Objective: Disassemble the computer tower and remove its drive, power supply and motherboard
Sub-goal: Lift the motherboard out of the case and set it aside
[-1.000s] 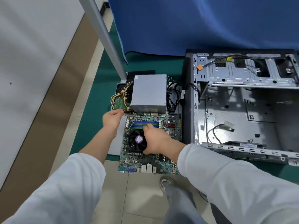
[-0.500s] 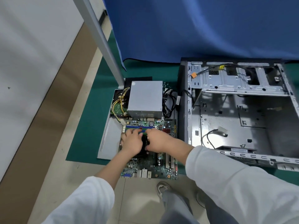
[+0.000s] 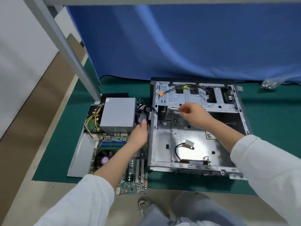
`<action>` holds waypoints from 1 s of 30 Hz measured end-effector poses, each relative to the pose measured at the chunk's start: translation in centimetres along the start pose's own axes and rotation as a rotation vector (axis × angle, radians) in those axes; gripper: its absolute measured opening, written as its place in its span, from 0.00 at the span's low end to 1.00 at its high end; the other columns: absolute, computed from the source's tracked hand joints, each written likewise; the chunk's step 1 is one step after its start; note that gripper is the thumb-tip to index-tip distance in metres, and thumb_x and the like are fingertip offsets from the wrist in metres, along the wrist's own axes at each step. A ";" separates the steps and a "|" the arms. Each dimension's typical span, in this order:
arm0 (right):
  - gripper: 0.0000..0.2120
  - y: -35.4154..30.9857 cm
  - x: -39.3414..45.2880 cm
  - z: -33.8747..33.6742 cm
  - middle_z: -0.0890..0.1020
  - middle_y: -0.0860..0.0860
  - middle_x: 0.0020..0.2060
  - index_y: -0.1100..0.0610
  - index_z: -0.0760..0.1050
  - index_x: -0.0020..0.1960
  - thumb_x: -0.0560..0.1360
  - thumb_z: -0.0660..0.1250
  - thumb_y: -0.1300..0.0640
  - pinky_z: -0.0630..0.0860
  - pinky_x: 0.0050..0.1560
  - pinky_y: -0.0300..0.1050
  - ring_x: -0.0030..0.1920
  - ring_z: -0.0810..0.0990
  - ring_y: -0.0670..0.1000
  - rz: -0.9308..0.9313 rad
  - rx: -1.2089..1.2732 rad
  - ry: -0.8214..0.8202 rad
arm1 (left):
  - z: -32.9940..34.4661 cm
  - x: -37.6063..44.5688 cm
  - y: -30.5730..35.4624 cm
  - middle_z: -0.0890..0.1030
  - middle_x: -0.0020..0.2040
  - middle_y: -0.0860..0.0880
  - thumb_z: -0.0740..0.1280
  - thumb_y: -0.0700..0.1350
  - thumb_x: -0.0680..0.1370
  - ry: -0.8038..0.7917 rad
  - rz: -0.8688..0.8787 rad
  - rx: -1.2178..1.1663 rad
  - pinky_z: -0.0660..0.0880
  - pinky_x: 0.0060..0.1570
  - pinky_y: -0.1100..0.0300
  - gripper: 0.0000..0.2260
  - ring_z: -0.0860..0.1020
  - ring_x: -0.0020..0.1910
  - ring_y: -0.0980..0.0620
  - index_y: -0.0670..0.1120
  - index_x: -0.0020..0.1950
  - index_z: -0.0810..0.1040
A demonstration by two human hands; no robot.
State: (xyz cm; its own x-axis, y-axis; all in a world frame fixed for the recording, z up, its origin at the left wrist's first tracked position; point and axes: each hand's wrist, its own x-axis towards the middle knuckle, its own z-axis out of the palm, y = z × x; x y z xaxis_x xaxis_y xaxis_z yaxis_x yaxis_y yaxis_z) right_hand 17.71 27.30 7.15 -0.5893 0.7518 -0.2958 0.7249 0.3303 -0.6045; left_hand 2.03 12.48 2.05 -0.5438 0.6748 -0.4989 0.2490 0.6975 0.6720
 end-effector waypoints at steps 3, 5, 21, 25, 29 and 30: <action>0.12 3.0 1.4 -1.1 0.76 0.57 0.55 0.59 0.76 0.59 0.77 0.64 0.58 0.72 0.53 0.45 0.50 0.76 0.53 0.016 -0.063 0.087 | 3.7 -0.3 2.4 0.74 0.62 0.38 0.43 0.59 0.81 0.099 -0.021 0.099 0.69 0.49 0.52 0.28 0.74 0.55 0.41 0.40 0.66 0.66; 0.12 4.3 2.3 -1.0 0.74 0.57 0.56 0.58 0.75 0.60 0.77 0.65 0.58 0.67 0.62 0.47 0.59 0.71 0.56 0.000 -0.100 0.096 | 4.9 -0.6 2.6 0.78 0.51 0.39 0.44 0.57 0.82 0.265 -0.014 0.197 0.69 0.38 0.53 0.23 0.73 0.41 0.44 0.41 0.58 0.67; 0.17 5.2 6.4 -0.6 0.73 0.58 0.58 0.61 0.71 0.63 0.80 0.60 0.51 0.67 0.60 0.51 0.60 0.67 0.57 -0.197 -0.383 -0.052 | 5.9 0.2 2.0 0.78 0.38 0.41 0.43 0.54 0.83 0.468 -0.002 0.345 0.71 0.31 0.53 0.21 0.77 0.35 0.42 0.41 0.56 0.68; 0.14 5.1 4.9 -0.6 0.74 0.57 0.57 0.61 0.70 0.62 0.81 0.59 0.52 0.66 0.58 0.49 0.59 0.67 0.57 -0.192 -0.343 -0.017 | 5.9 0.0 2.2 0.78 0.41 0.40 0.43 0.54 0.83 0.478 -0.006 0.371 0.68 0.31 0.53 0.21 0.75 0.35 0.42 0.41 0.56 0.69; 0.06 5.9 0.8 -1.1 0.78 0.56 0.44 0.58 0.67 0.52 0.81 0.56 0.56 0.69 0.38 0.47 0.44 0.74 0.55 -0.086 0.002 -0.045 | 6.0 -0.1 2.1 0.78 0.41 0.40 0.43 0.54 0.83 0.472 0.031 0.375 0.61 0.27 0.57 0.22 0.71 0.32 0.45 0.40 0.56 0.69; 0.05 6.3 -0.5 -1.2 0.79 0.57 0.42 0.57 0.65 0.51 0.82 0.55 0.55 0.69 0.35 0.46 0.39 0.74 0.54 -0.067 0.072 -0.054 | 6.0 -0.1 2.1 0.78 0.42 0.39 0.44 0.54 0.83 0.472 0.037 0.363 0.61 0.28 0.56 0.22 0.70 0.33 0.45 0.39 0.56 0.69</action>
State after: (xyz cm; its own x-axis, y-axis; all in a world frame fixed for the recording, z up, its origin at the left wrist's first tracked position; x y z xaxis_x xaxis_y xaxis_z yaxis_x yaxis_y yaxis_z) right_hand 22.98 29.70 4.38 -0.6552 0.6971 -0.2912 0.6571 0.3357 -0.6749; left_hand 7.47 15.29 0.22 -0.8065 0.5777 -0.1257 0.4871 0.7698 0.4124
